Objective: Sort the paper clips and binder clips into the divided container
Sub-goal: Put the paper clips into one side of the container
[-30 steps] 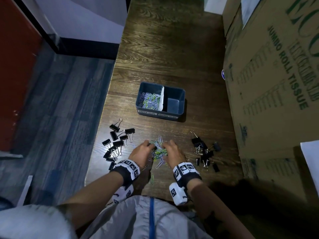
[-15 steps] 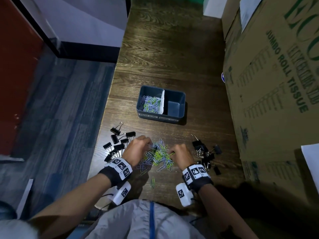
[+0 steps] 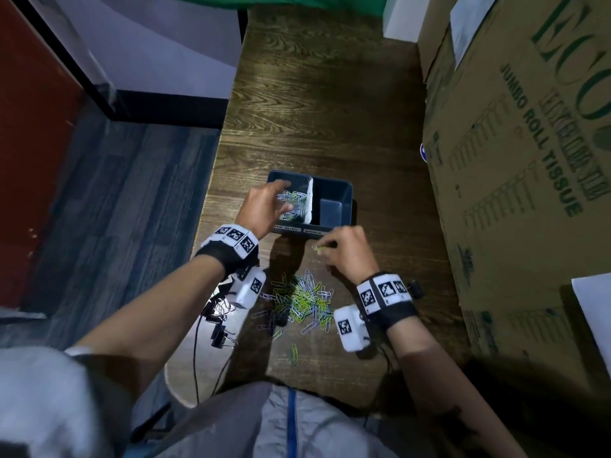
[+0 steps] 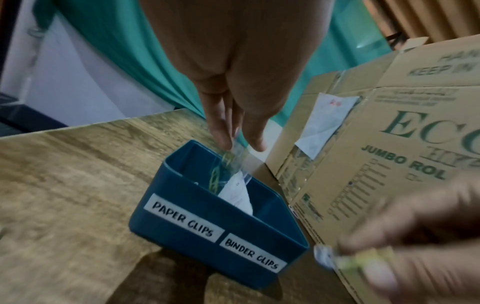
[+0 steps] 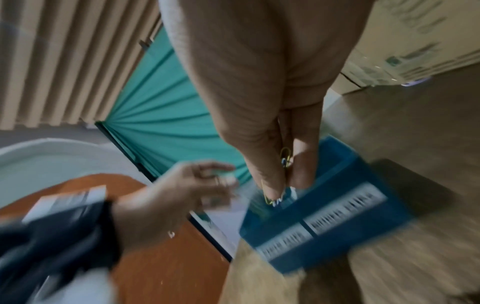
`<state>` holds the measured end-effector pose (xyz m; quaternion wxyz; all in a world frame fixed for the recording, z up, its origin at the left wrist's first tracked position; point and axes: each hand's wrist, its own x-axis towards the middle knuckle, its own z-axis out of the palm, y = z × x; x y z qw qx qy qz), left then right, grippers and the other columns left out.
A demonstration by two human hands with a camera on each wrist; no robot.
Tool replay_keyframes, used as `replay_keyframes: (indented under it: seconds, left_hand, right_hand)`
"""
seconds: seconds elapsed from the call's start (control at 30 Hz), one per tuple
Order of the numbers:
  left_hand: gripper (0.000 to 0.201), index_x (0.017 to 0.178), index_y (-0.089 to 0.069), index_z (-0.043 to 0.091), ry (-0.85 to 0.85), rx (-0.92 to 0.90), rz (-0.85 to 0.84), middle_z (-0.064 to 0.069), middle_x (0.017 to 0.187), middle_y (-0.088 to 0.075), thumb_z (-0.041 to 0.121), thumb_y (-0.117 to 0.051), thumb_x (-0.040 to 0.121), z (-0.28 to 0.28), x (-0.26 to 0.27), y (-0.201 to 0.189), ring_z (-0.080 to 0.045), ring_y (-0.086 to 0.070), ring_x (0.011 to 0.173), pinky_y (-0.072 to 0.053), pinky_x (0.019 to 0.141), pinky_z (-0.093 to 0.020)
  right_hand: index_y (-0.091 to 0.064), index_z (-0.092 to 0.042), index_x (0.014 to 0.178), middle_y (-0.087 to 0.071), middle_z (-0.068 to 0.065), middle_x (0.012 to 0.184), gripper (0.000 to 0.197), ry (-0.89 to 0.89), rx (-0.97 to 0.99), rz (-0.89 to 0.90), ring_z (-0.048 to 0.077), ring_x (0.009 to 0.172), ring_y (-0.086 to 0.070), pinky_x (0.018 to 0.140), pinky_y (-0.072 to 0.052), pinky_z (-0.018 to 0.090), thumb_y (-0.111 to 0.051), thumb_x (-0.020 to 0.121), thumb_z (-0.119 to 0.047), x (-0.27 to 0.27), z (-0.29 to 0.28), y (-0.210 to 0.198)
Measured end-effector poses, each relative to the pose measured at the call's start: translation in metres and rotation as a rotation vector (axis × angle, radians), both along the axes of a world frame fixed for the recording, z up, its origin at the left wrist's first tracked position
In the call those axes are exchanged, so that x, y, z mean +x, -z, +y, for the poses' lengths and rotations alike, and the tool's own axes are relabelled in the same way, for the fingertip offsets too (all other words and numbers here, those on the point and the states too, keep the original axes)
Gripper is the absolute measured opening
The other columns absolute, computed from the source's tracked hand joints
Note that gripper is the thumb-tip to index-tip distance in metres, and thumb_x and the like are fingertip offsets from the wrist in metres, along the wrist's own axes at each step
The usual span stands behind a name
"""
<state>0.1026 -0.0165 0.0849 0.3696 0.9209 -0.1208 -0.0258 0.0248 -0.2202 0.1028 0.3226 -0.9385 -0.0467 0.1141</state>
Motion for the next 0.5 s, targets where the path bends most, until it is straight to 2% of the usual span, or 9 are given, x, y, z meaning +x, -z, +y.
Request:
replay_keyframes:
  seconds: [0.07,0.13,0.23,0.3,0.4,0.43,0.5]
  left_hand:
    - [0.044,0.128,-0.058,0.009,-0.004,0.038,0.031,-0.014,0.119,-0.067,0.000,-0.067,0.086,0.004,-0.013,0.013,-0.019,-0.069,0.096,-0.057,0.088,-0.036]
    - [0.038,0.120,-0.063,0.012,0.020,0.100,0.052,-0.010,0.115,-0.068,-0.007,-0.059,0.087,0.010,-0.035,0.031,-0.019,-0.068,0.097,-0.059,0.083,-0.031]
    - [0.030,0.109,-0.068,0.012,0.055,0.179,0.137,-0.008,0.107,-0.070,-0.007,-0.057,0.088,0.017,-0.080,0.052,-0.021,-0.069,0.091,-0.058,0.078,-0.024]
    - [0.034,0.112,-0.065,0.013,0.109,0.283,0.229,-0.005,0.109,-0.066,-0.007,-0.057,0.085,0.022,-0.112,0.062,-0.020,-0.065,0.091,-0.053,0.075,-0.021]
    - [0.042,0.125,-0.056,0.012,0.204,0.472,0.260,-0.008,0.114,-0.058,0.003,-0.058,0.084,0.030,-0.149,0.076,-0.027,-0.062,0.094,-0.052,0.071,-0.035]
    - [0.049,0.129,-0.053,0.012,0.220,0.516,0.264,-0.010,0.117,-0.056,0.008,-0.063,0.081,0.033,-0.158,0.082,-0.029,-0.061,0.096,-0.053,0.072,-0.039]
    - [0.074,0.137,-0.043,0.013,0.252,0.574,0.289,-0.009,0.129,-0.051,0.024,-0.074,0.070,0.035,-0.173,0.093,-0.028,-0.057,0.105,-0.056,0.078,-0.042]
  right_hand:
    - [-0.080,-0.011,0.095,-0.076,0.006,0.098,0.012,0.035,-0.005,-0.059,0.014,0.092,-0.067,0.091,-0.049,0.024,-0.079,0.083,-0.010,0.022,0.006,-0.009]
    - [-0.081,-0.013,0.093,-0.077,0.007,0.098,0.011,0.064,-0.013,-0.115,0.017,0.092,-0.069,0.088,-0.050,0.023,-0.079,0.083,-0.010,0.043,0.016,-0.015]
    - [-0.081,-0.015,0.093,-0.077,0.007,0.098,0.011,0.099,-0.013,-0.175,0.021,0.093,-0.071,0.088,-0.054,0.027,-0.077,0.084,-0.010,0.070,0.033,-0.022]
    - [-0.080,-0.015,0.099,-0.077,0.008,0.103,0.017,0.085,-0.011,-0.150,0.023,0.097,-0.071,0.090,-0.056,0.033,-0.078,0.083,-0.010,0.082,0.043,-0.021]
    - [-0.076,-0.020,0.110,-0.074,0.009,0.111,0.031,0.061,-0.073,-0.151,0.029,0.101,-0.069,0.089,-0.056,0.039,-0.081,0.079,-0.015,0.084,0.046,-0.013]
    - [-0.076,-0.020,0.110,-0.074,0.009,0.111,0.032,0.064,-0.071,-0.155,0.029,0.099,-0.069,0.087,-0.056,0.038,-0.081,0.079,-0.017,0.078,0.044,-0.010]
    - [-0.077,-0.018,0.107,-0.074,0.009,0.106,0.028,0.049,-0.058,-0.151,0.026,0.093,-0.069,0.083,-0.056,0.034,-0.081,0.080,-0.018,0.059,0.037,0.008]
